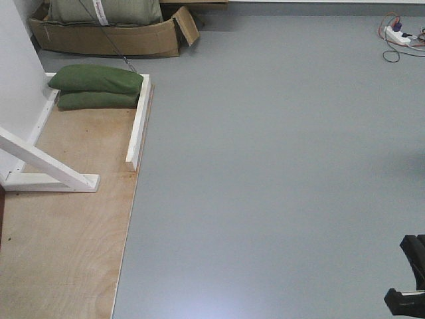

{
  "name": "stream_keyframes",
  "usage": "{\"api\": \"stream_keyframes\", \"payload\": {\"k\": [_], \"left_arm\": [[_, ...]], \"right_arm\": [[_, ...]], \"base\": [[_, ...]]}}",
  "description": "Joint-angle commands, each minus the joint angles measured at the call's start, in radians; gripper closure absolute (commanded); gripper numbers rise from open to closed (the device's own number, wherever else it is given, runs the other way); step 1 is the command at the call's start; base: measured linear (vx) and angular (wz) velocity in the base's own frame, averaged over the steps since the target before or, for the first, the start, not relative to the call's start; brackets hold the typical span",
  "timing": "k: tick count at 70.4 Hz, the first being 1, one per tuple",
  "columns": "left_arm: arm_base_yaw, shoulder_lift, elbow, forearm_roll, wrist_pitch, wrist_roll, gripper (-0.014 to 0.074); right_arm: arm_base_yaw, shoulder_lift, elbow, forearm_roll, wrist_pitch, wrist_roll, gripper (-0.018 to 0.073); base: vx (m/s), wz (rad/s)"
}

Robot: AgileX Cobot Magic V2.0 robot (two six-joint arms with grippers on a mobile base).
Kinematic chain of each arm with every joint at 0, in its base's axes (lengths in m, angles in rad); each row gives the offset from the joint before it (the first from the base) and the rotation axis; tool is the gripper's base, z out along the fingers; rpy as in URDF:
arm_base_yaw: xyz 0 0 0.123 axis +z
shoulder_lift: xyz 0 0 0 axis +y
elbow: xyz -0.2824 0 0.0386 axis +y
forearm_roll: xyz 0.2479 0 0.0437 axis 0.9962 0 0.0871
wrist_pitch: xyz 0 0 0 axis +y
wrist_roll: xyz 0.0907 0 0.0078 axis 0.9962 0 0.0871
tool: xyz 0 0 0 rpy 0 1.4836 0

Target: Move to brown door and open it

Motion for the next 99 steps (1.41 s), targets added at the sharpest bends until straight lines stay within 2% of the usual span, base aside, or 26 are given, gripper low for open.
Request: {"api": "stream_keyframes", "payload": {"k": [1, 12, 18, 29, 33, 39, 42, 47, 53, 59, 66, 75, 82, 89, 99], "left_arm": [[0.001, 0.082, -0.130, 0.006, -0.184, 0.030, 0.0580], [0.068, 0.234, -0.472, 0.006, -0.189, 0.169, 0.0580], [0.128, 0.311, -0.674, 0.006, -0.187, 0.282, 0.0580], [0.289, 0.436, -1.019, 0.006, -0.134, 0.585, 0.0580], [0.353, 0.475, -1.127, 0.006, -0.097, 0.718, 0.0580], [0.451, 0.521, -1.242, 0.006, -0.035, 0.892, 0.0580], [0.501, 0.537, -1.293, 0.006, -0.007, 0.951, 0.0580], [0.562, 0.560, -1.345, 0.006, -0.006, 1.011, 0.0580], [0.617, 0.579, -1.364, 0.005, -0.083, 1.007, 0.0580], [0.640, 0.594, -1.364, -0.025, -0.273, 0.962, 0.0580], [0.645, 0.620, -1.364, -0.135, -0.504, 0.914, 0.0580], [0.645, 0.657, -1.364, -0.350, -0.789, 0.944, 0.0580], [0.646, 0.688, -1.364, -0.511, -0.961, 1.058, 0.0580], [0.646, 0.723, -1.364, -0.729, -1.091, 1.219, 0.0580], [0.648, 0.778, -1.364, -0.975, -1.164, 1.452, 0.0580]], "right_arm": [[-0.001, -0.016, 0.002, -0.005, -0.081, -0.011, 0.0559], [-0.001, -0.016, 0.002, -0.005, -0.081, -0.011, 0.0559], [-0.001, -0.016, 0.002, -0.005, -0.081, -0.011, 0.0559], [-0.001, -0.016, 0.002, -0.005, -0.081, -0.011, 0.0559], [-0.001, -0.016, 0.002, -0.005, -0.081, -0.011, 0.0559], [-0.001, -0.016, 0.002, -0.005, -0.081, -0.011, 0.0559], [-0.001, -0.016, 0.002, -0.005, -0.081, -0.011, 0.0559], [-0.001, -0.016, 0.002, -0.005, -0.081, -0.011, 0.0559], [-0.001, -0.016, 0.002, -0.005, -0.081, -0.011, 0.0559], [-0.001, -0.016, 0.002, -0.005, -0.081, -0.011, 0.0559], [-0.001, -0.016, 0.002, -0.005, -0.081, -0.011, 0.0559], [-0.001, -0.016, 0.002, -0.005, -0.081, -0.011, 0.0559], [-0.001, -0.016, 0.002, -0.005, -0.081, -0.011, 0.0559], [-0.001, -0.016, 0.002, -0.005, -0.081, -0.011, 0.0559], [-0.001, -0.016, 0.002, -0.005, -0.081, -0.011, 0.0559]], "base": [[0.00, 0.00], [0.00, 0.00], [0.00, 0.00], [0.00, 0.00], [0.00, 0.00], [0.00, 0.00], [0.00, 0.00], [0.00, 0.00], [0.00, 0.00], [0.00, 0.00], [0.00, 0.00], [0.00, 0.00], [0.00, 0.00], [0.00, 0.00], [0.00, 0.00]]}}
